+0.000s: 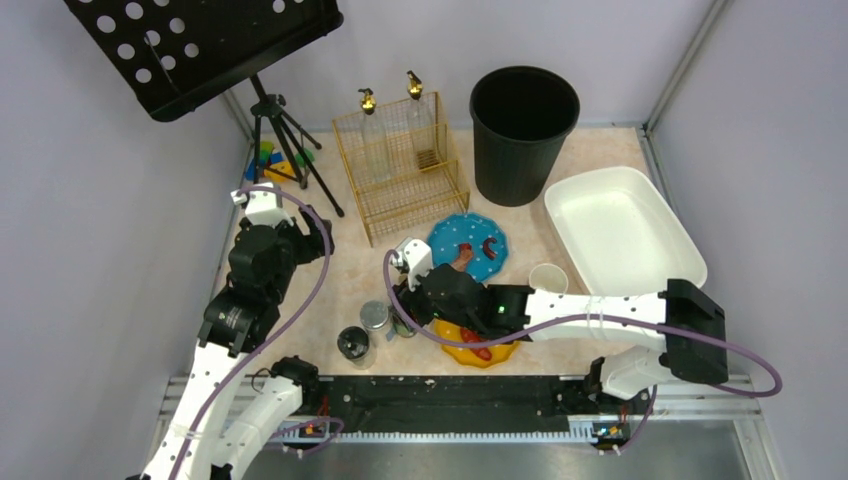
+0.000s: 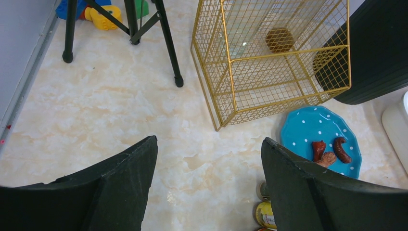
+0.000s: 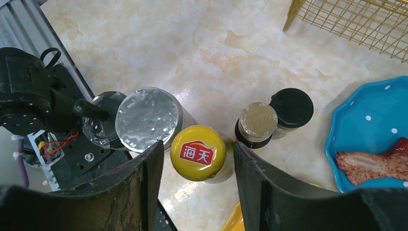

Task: Clear the kitchen counter

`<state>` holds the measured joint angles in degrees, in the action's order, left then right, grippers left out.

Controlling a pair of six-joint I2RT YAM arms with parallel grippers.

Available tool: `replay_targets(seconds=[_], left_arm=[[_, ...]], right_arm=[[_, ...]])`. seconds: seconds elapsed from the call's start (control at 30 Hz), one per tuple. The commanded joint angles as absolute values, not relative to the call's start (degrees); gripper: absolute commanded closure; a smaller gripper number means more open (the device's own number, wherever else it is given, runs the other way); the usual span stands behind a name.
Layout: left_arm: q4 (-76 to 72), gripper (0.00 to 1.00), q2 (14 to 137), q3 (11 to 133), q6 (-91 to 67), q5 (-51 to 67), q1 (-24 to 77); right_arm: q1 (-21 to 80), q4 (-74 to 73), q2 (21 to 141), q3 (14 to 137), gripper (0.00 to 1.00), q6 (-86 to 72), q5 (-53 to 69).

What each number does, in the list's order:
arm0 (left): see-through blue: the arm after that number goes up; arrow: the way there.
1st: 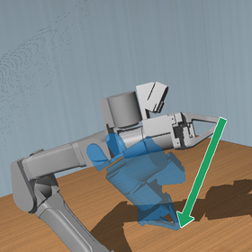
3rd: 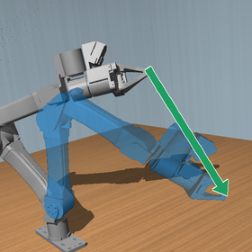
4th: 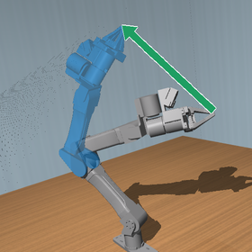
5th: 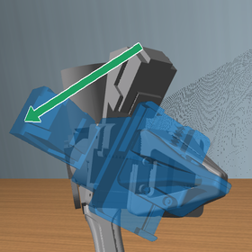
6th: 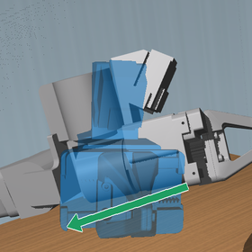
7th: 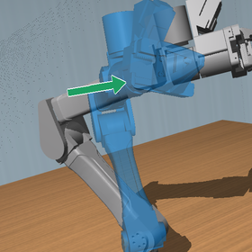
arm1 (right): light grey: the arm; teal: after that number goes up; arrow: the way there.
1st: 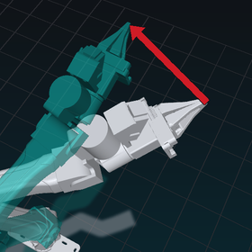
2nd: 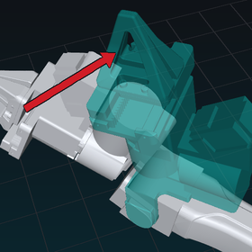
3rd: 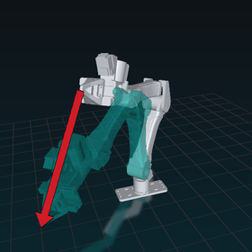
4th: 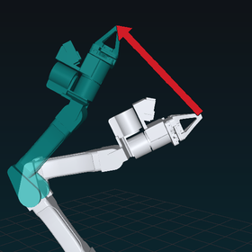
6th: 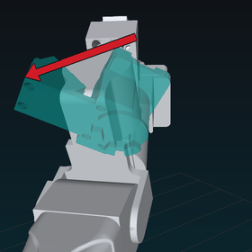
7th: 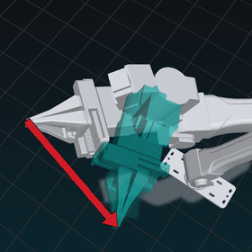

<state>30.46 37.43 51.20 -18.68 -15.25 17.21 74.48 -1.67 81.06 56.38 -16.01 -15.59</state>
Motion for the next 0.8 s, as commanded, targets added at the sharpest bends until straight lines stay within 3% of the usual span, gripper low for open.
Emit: replay_targets(seconds=[0.0,0.17,0.5,0.67,0.77], left_arm=[[29.0,0.17,37.9,51.1,-18.2,-14.7,16.9],[29.0,0.17,37.8,51.1,-18.2,-14.6,16.9],[29.0,0.17,37.8,51.1,-18.3,-14.4,16.9],[29.0,0.17,37.8,51.1,-18.2,-14.6,16.9],[29.1,0.17,37.8,51.1,-18.2,-14.6,16.9]], right_arm=[[75.3,1.3,82.3,59.5,0.47,-15.4,-16.4],[75.3,2.0,82.6,58.9,0.57,-15.4,-17.0],[75.4,3.3,80.8,57.3,0.88,-15.4,-17.9],[76.8,2.6,77.6,57.6,1.00,-15.1,-20.1],[78.0,0.8,75.1,58.3,1.00,-14.2,-22.3]])
